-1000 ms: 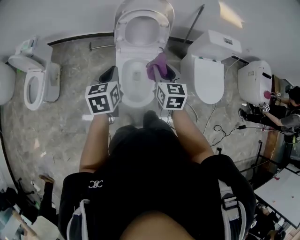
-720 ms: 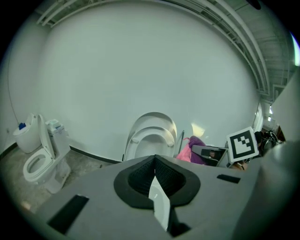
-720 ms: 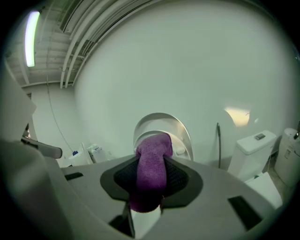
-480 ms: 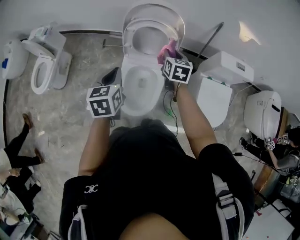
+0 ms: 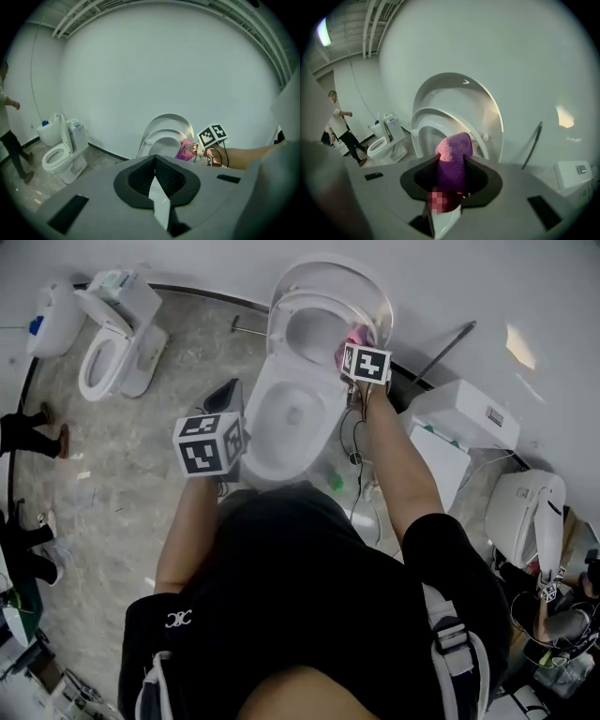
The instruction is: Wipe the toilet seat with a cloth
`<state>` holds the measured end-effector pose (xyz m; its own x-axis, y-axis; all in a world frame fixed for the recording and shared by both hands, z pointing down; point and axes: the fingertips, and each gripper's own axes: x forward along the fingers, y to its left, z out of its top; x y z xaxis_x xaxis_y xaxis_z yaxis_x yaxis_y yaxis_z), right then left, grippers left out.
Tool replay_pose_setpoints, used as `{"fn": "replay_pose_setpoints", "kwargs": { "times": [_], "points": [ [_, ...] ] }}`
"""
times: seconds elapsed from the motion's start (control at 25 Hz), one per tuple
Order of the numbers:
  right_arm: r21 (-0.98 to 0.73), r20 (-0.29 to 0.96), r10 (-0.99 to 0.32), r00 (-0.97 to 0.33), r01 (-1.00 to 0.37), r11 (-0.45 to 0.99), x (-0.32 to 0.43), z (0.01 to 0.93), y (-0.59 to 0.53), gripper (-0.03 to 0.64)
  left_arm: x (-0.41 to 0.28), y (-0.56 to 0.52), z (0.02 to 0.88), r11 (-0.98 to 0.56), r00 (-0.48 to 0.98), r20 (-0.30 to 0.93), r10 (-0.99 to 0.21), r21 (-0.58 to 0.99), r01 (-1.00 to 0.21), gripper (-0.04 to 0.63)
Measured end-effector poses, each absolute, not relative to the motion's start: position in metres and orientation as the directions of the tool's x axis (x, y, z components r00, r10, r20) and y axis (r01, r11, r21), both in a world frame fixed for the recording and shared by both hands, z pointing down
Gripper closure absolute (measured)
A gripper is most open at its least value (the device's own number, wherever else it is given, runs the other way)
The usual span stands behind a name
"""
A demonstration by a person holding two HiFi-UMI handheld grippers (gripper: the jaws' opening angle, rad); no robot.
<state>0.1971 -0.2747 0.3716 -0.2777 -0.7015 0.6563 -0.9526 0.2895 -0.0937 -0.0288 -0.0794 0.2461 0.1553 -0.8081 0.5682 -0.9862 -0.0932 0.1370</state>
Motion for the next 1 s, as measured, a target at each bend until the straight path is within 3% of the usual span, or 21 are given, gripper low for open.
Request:
{"fn": "replay_pose_setpoints", "kwargs": {
  "times": [1.0],
  "points": [
    [-0.186,0.683,-0.712,-0.165,-0.981,0.049,0.230,0.393,-0.309,0.497,-0.048,-0.067,0.252,-0.060,0.133,0.582,-0.802,0.143,-0.988,0.586]
  ]
}}
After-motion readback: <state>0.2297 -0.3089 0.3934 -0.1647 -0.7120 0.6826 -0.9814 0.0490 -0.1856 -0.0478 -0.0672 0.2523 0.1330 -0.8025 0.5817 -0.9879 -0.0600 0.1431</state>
